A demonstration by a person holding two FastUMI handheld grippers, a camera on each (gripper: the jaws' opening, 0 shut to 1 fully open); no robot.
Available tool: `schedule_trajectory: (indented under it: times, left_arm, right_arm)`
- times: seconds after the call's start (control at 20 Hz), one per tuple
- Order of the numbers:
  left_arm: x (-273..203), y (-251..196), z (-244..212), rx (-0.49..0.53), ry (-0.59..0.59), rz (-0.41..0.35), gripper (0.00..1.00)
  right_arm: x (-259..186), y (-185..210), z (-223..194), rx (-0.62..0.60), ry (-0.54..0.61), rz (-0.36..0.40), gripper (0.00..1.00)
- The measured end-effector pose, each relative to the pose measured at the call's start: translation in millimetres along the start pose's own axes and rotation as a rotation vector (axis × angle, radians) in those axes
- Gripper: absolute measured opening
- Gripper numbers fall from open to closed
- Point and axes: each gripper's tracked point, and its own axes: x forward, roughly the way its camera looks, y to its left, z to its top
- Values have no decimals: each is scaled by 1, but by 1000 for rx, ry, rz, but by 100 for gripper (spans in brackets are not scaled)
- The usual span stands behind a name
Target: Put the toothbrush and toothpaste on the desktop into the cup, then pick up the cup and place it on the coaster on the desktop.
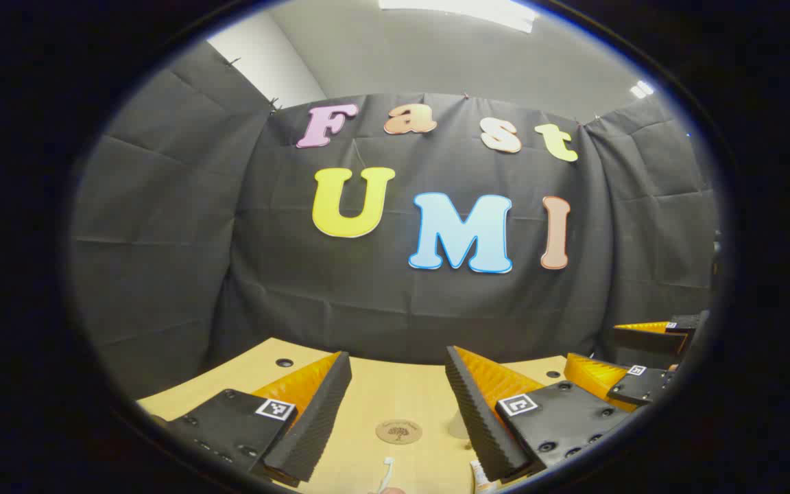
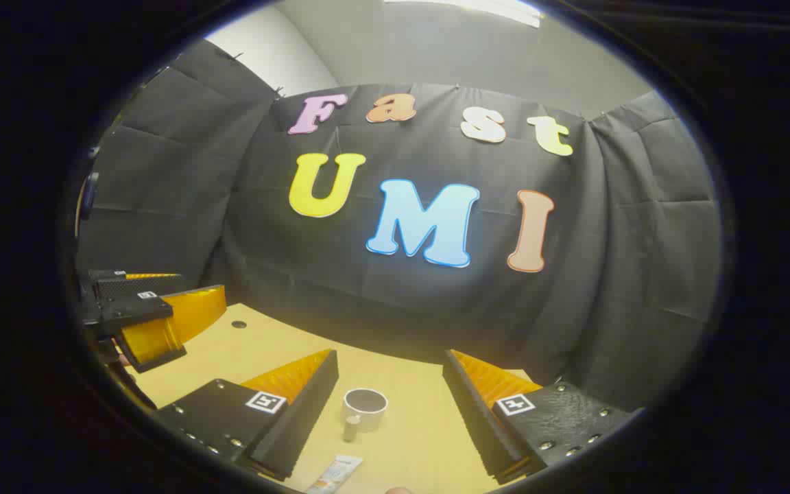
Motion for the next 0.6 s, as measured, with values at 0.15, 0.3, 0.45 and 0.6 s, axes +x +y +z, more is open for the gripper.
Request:
schedule_trajectory:
  times: [0.15,0.3,0.45,0.6]
  left_arm:
    - [-1,-3,-1,-1,1,-4,92]
    - [0,-10,-1,1,3,-20,90]
    - [1,-15,2,9,2,-35,92]
    - [3,-19,2,16,4,-52,92]
  right_arm:
    - [-3,-4,1,-2,-8,-9,95]
    - [-5,-5,3,-5,-31,-14,95]
    - [-7,-7,0,6,-28,-29,95]
    - [-10,-5,-7,12,1,-33,95]
